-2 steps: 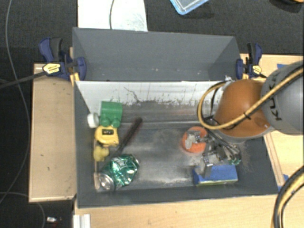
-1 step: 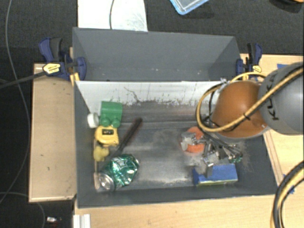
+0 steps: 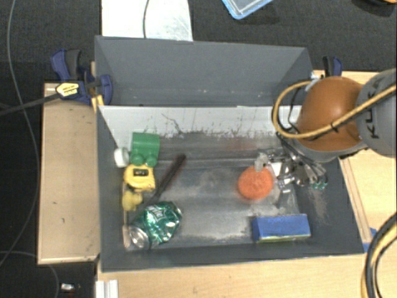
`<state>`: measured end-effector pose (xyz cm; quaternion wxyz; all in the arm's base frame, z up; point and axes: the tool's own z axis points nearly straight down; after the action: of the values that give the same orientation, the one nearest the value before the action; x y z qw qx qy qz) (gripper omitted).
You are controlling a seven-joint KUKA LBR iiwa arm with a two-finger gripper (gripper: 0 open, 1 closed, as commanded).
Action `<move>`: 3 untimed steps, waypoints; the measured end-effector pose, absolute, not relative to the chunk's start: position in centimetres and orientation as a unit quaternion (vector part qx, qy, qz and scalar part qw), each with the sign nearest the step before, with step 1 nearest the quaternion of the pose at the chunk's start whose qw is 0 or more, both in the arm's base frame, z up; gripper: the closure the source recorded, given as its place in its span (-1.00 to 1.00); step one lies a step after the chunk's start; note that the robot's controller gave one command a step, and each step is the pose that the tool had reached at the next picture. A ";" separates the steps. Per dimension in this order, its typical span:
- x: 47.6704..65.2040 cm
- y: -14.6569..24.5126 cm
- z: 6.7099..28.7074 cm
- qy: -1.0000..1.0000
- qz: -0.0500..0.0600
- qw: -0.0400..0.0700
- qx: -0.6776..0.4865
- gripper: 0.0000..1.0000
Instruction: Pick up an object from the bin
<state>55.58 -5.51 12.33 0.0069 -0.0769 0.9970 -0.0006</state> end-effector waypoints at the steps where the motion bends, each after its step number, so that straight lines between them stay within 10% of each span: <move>1: 56.3 -7.7 13.7 0.995 0.001 0.004 -0.103 -1.00; 3: 56.6 -7.1 7.7 0.997 0.000 0.010 -0.070 -1.00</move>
Offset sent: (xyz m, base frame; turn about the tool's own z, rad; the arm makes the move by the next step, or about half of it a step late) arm 0.0196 -0.0059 0.0018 -0.0077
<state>56.64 -7.05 7.67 0.0100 -0.0705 0.9975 -0.0004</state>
